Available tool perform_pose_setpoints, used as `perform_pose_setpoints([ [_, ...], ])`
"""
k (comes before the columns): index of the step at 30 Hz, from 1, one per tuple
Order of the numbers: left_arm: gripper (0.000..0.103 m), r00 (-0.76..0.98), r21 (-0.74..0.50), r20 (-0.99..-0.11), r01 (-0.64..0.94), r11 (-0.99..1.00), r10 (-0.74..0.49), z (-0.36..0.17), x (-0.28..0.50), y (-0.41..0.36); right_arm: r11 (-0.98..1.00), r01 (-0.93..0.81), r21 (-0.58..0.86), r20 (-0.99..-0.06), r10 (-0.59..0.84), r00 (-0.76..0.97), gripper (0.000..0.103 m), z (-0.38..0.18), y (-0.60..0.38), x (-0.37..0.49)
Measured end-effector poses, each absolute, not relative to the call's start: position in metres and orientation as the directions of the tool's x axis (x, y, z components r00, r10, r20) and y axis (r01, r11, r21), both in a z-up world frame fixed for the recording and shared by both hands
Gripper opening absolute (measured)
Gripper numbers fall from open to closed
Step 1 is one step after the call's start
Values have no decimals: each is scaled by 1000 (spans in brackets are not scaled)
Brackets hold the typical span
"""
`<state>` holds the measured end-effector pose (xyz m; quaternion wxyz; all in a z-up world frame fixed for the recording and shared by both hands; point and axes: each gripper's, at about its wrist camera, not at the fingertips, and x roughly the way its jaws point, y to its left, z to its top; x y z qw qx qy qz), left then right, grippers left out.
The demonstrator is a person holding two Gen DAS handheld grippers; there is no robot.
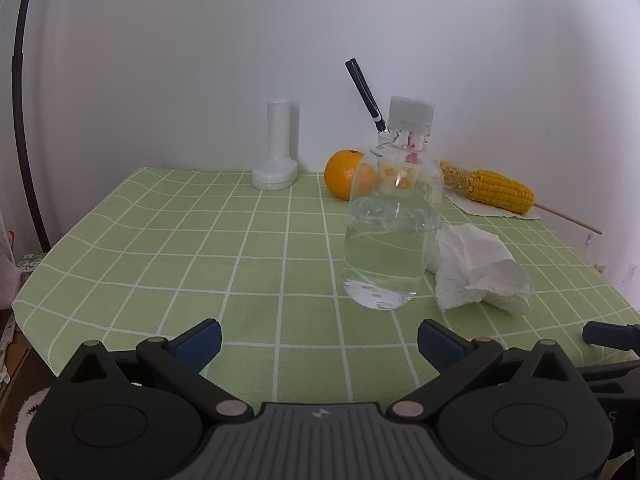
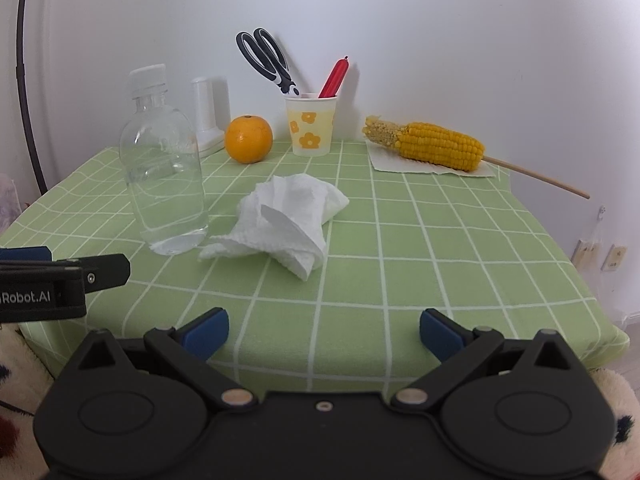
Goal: Clean container
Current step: 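Release the tissue onto the table with the right tool and withdraw both tools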
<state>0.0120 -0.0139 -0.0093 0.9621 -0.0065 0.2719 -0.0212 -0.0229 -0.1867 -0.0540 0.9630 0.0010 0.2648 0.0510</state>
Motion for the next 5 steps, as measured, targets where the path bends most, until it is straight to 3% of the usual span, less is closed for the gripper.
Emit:
perform_pose_setpoints([
  [5,103,850,-36,-524,49,998,-61,-13,16,-7,995,-98,29,-510,99,855,103,-54,-187,-22],
])
